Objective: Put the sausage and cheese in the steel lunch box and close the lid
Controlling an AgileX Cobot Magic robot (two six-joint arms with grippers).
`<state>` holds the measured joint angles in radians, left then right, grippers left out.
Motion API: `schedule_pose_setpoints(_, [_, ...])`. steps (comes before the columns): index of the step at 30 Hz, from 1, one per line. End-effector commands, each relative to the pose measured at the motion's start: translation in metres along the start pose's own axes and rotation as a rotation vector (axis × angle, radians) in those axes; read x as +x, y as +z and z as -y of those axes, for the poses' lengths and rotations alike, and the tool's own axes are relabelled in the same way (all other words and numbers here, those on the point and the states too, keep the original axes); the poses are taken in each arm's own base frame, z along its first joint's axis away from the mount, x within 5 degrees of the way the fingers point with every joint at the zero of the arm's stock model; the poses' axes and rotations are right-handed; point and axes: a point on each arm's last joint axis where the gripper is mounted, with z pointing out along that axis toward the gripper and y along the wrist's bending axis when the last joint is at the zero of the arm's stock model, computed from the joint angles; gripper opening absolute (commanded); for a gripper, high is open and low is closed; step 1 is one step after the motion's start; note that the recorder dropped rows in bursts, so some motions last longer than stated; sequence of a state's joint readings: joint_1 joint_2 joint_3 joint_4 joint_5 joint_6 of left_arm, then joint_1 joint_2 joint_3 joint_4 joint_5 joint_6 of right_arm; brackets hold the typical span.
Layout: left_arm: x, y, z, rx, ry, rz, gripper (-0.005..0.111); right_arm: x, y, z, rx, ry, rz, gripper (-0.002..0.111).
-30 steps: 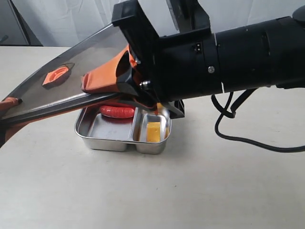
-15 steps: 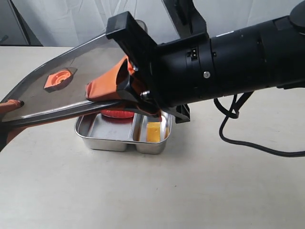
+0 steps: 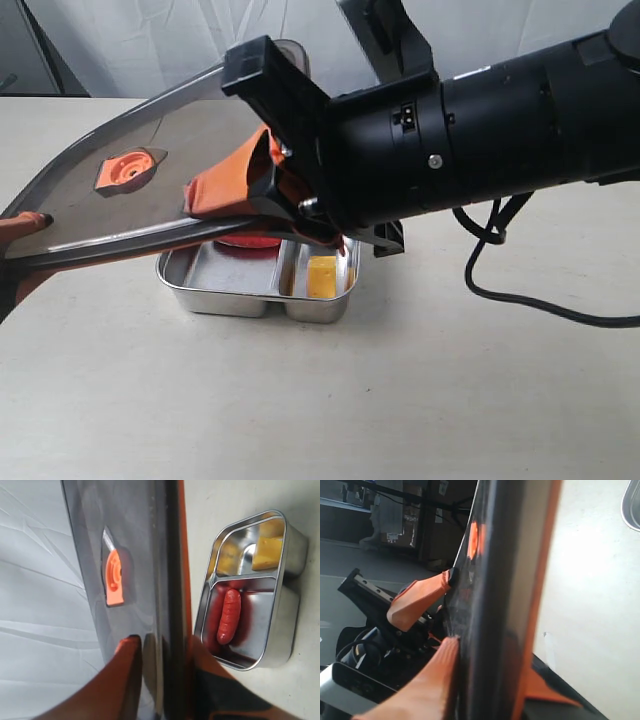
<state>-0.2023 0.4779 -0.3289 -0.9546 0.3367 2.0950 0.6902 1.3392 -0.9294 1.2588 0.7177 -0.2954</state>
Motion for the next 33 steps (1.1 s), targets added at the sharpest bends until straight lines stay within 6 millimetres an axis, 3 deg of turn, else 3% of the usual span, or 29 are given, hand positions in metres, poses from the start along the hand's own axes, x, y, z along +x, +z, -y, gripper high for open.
schedule_pose_setpoints(1, [0.002,-0.003,-0.017,-0.144,-0.021,-0.049,0.0,0.009,0.002,0.026,0.195,-0.261,-0.111,-0.001])
schedule_pose_setpoints(8, [0.002,-0.003,-0.017,-0.143,-0.032,-0.045,0.0,0.007,0.001,0.031,0.248,-0.321,-0.108,-0.001])
schedule_pose_setpoints(16, [0.002,-0.003,-0.017,-0.143,-0.04,-0.042,0.0,0.005,0.002,0.025,0.191,-0.248,-0.069,0.002])
schedule_pose_setpoints(19, [0.002,-0.003,-0.017,-0.143,-0.04,-0.042,0.0,0.005,0.002,0.026,0.193,-0.224,-0.061,0.024])
schedule_pose_setpoints(23, [0.002,-0.003,-0.017,-0.141,-0.04,-0.041,0.0,0.005,0.002,0.026,0.194,-0.203,-0.066,0.076])
schedule_pose_setpoints(26, [0.002,-0.003,-0.017,-0.141,-0.04,-0.041,0.0,0.009,0.002,0.025,0.185,-0.199,-0.106,0.104])
schedule_pose_setpoints(33, [0.001,-0.003,-0.015,-0.12,-0.004,-0.04,0.0,0.015,0.001,0.026,0.185,-0.219,-0.18,0.104])
